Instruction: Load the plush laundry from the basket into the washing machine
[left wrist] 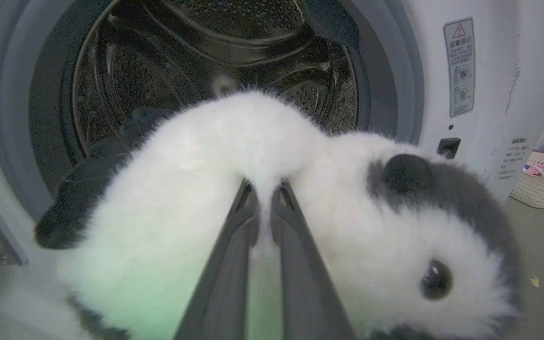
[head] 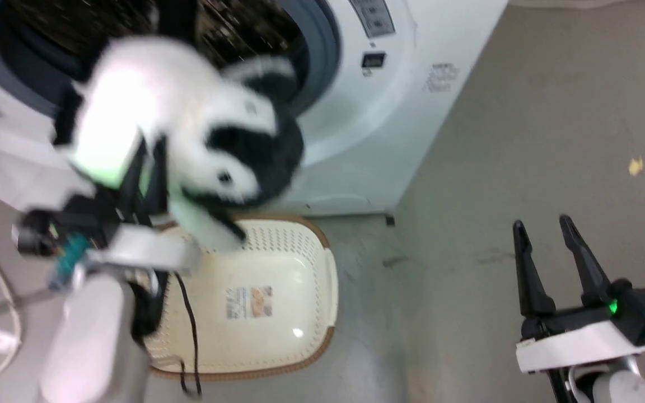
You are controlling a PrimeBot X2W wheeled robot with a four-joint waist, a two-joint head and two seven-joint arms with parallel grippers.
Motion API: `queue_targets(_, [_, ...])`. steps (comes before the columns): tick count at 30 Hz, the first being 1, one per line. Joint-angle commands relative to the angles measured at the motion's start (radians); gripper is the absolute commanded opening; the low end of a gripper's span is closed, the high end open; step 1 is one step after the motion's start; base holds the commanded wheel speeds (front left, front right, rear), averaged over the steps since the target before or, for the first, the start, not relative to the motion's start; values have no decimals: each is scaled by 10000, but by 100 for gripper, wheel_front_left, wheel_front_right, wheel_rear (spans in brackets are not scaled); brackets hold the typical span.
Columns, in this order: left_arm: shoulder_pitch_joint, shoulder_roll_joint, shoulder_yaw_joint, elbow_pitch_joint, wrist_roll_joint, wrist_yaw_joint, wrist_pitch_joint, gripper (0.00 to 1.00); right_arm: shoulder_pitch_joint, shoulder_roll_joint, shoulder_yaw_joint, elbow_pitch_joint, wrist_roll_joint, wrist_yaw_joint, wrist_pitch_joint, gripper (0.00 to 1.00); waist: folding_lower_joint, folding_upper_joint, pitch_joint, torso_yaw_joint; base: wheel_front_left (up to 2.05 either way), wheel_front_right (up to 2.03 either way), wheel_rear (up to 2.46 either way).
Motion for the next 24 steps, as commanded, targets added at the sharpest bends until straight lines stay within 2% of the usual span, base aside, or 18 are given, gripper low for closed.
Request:
queue_targets(1, [-674, 84, 129, 114, -122, -63, 20, 0, -241, 11, 37, -77, 103, -9, -42, 100, -2, -1, 687, -529, 0, 0, 0])
queue_targets(8, [-3410, 911, 500, 885, -130, -190, 1047, 0, -747, 11, 259, -213, 555, -9, -42, 100, -2, -1, 1947, -1319, 0, 0, 0])
queue_targets(15, [-6402, 2243, 183, 2544, 762, -420, 2206, 0, -1182, 11, 551, -295, 924, -9, -42, 100, -2, -1, 3135, -1931, 0, 0, 0])
queue_targets(19, [-7895, 2580, 276, 4043, 859, -314, 2498, 0, -1347, 11, 670, -327, 1130, -9, -42, 100, -2, -1, 3518, -2133, 0, 0, 0])
queue_targets(23, [-8968, 2512, 422, 5511, 740, -58, 2567, 0, -1445, 11, 825, -293, 1215, -9, -42, 100, -2, -1, 3784, -2229, 0, 0, 0])
queue_targets(24, [-8968, 2512, 422, 5511, 740, -58, 2567, 0, -1445, 11, 825, -293, 1215, -9, -42, 100, -2, -1, 3784, -2229, 0, 0, 0])
